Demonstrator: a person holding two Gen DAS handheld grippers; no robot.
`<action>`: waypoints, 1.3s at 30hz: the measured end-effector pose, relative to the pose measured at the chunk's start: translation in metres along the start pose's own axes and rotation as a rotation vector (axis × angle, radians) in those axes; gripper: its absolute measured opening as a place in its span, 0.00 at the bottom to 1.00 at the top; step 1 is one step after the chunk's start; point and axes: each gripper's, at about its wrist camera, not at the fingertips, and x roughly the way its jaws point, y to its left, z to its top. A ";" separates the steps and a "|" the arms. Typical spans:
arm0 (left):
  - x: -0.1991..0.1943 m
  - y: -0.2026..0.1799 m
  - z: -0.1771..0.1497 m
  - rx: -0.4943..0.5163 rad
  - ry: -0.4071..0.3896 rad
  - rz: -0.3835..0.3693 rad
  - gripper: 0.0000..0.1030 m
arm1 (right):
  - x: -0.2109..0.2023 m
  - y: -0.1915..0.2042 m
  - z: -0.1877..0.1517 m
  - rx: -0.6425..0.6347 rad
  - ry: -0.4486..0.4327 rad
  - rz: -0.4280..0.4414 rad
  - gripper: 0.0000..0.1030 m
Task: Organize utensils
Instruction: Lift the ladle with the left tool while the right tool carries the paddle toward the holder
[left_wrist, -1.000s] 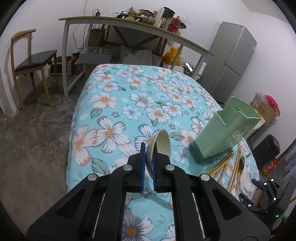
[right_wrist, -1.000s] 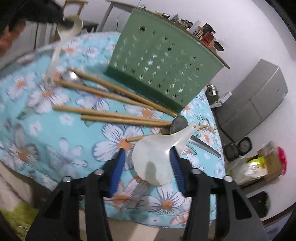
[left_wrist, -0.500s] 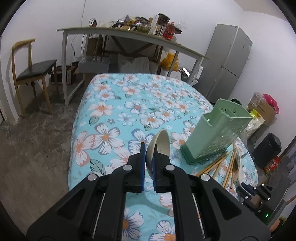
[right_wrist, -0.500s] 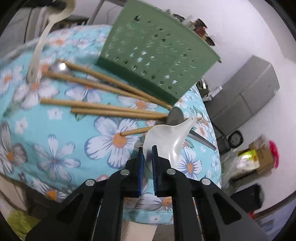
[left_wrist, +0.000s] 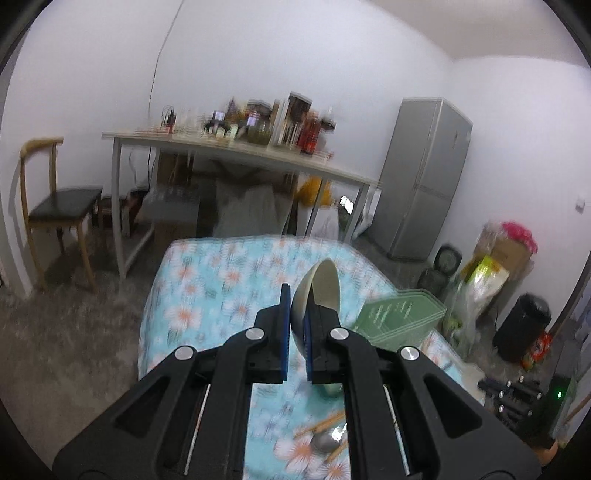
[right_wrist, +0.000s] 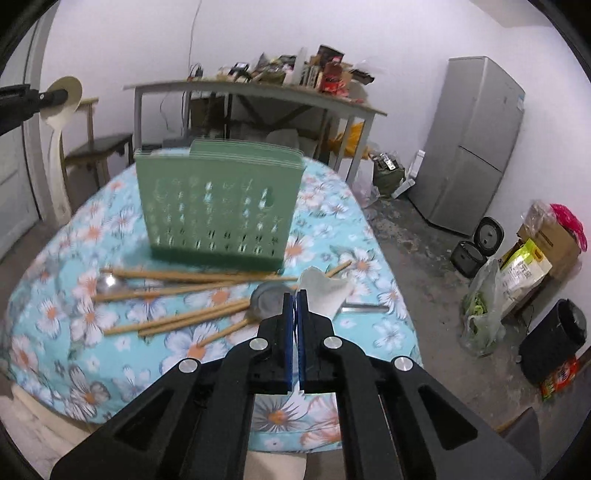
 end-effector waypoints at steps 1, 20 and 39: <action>-0.003 -0.005 0.009 0.002 -0.038 -0.003 0.05 | -0.003 -0.003 0.003 0.011 -0.013 0.003 0.02; 0.073 -0.069 0.043 0.190 -0.121 0.091 0.05 | -0.057 -0.081 0.087 0.169 -0.195 0.291 0.02; 0.136 -0.055 0.022 0.230 -0.032 0.078 0.05 | 0.009 -0.085 0.166 0.282 0.012 0.652 0.02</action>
